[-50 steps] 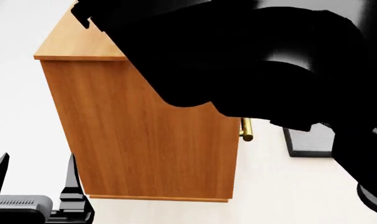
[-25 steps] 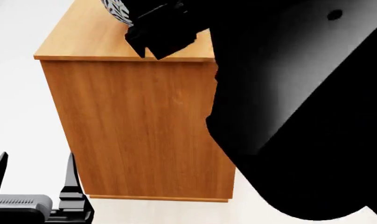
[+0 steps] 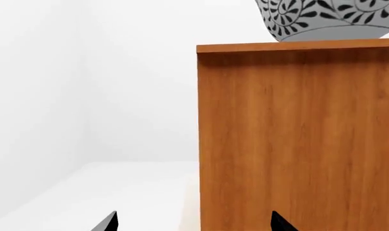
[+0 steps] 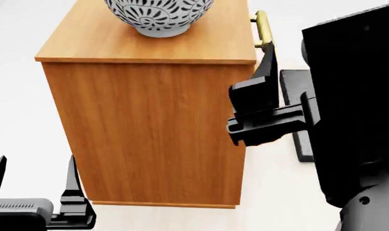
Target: Put the bowl on the top of the cabinet.
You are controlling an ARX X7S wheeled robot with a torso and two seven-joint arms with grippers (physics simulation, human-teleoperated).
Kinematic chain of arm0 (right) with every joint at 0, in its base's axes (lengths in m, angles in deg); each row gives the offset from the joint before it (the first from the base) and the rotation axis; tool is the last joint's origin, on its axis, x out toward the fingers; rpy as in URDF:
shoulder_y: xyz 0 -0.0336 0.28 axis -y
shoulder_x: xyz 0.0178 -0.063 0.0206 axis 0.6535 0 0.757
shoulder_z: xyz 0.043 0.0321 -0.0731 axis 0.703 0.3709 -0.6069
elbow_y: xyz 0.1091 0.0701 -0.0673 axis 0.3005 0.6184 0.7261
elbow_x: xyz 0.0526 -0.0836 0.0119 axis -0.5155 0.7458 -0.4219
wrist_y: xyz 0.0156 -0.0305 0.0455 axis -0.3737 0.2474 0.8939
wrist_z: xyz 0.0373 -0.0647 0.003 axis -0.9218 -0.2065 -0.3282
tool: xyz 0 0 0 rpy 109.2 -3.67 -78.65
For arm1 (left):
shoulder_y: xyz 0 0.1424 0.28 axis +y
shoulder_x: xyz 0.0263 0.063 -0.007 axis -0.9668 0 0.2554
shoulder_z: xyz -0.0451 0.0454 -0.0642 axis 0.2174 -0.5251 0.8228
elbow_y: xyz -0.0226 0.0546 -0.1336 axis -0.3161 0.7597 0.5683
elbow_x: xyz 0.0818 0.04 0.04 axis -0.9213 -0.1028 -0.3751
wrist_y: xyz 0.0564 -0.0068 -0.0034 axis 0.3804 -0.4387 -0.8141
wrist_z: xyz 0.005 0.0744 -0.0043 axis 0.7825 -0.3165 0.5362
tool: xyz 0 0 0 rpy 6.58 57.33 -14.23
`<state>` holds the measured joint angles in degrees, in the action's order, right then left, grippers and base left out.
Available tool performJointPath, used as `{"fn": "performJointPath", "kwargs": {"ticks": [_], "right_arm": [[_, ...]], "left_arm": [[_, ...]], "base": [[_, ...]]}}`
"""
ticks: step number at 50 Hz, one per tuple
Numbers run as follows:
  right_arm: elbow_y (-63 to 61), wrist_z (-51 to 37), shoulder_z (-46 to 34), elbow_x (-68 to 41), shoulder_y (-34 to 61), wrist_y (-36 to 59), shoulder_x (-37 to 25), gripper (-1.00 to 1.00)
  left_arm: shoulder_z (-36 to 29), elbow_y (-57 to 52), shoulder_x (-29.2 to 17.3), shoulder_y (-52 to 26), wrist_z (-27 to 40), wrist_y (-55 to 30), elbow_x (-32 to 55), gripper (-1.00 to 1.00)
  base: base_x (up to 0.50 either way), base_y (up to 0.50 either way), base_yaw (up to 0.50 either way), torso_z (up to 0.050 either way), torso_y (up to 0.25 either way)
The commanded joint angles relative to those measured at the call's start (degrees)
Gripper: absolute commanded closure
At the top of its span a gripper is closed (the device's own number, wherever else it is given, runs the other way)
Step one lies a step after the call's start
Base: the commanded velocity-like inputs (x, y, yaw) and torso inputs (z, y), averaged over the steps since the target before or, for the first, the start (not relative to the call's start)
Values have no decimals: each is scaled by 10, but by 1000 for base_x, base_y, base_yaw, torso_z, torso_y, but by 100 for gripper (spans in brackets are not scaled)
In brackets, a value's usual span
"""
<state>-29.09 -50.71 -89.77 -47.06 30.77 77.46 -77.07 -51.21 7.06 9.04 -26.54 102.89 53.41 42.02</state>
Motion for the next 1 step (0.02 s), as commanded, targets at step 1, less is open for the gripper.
{"fn": "performJointPath", "kwargs": {"ticks": [1], "right_arm": [[-29,71,-4,166,-207,-117,-61,-100]], "left_arm": [[-1,3,1,-2,1,2,0,-100]], "base": [[0,0,0,0,0]]}}
